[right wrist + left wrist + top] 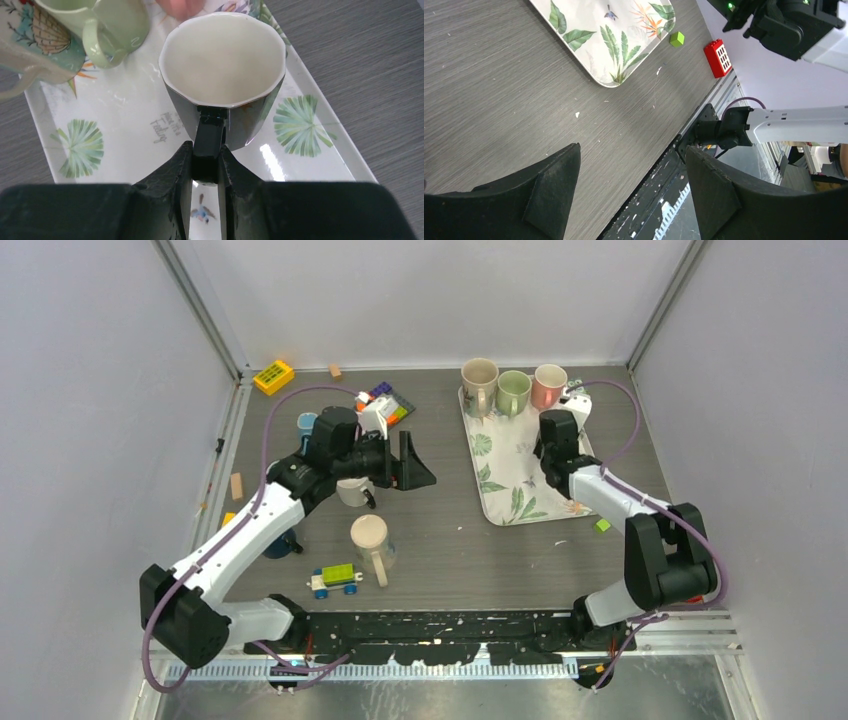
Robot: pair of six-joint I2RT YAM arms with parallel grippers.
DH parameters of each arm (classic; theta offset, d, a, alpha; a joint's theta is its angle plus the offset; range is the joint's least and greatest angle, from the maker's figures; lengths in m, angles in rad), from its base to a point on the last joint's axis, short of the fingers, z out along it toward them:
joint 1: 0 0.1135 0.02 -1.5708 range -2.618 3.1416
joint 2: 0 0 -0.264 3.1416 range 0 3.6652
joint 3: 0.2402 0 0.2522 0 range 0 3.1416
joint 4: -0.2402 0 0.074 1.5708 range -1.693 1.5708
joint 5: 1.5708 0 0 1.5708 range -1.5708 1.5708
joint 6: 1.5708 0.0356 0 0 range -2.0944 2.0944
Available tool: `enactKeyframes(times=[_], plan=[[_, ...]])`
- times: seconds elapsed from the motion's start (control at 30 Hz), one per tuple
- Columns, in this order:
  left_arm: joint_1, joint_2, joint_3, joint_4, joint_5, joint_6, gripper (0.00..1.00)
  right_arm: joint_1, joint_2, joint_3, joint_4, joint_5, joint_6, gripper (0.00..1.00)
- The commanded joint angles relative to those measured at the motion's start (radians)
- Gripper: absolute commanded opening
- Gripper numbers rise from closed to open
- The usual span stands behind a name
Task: Turn the mug right side up
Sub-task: Place the cup on the tray.
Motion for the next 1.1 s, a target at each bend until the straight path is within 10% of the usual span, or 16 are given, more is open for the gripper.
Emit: enactKeyframes(times=[0.0, 0.57, 1.07], plan=[[-0.003, -0.044, -0.002, -0.005, 0.014, 0.031, 0.78, -0.044, 0.062, 0.052, 0.071, 0.004, -0.037, 0.01], [-0.001, -0.043, -0.007, -0.021, 0.023, 0.056, 0.79, -0.142, 0.272, 0.209, 0.059, -0.159, -0.063, 0.01], [0.000, -0.043, -0.010, -0.021, 0.025, 0.058, 0.80, -0.159, 0.339, 0.314, -0.132, -0.224, -0.026, 0.28]])
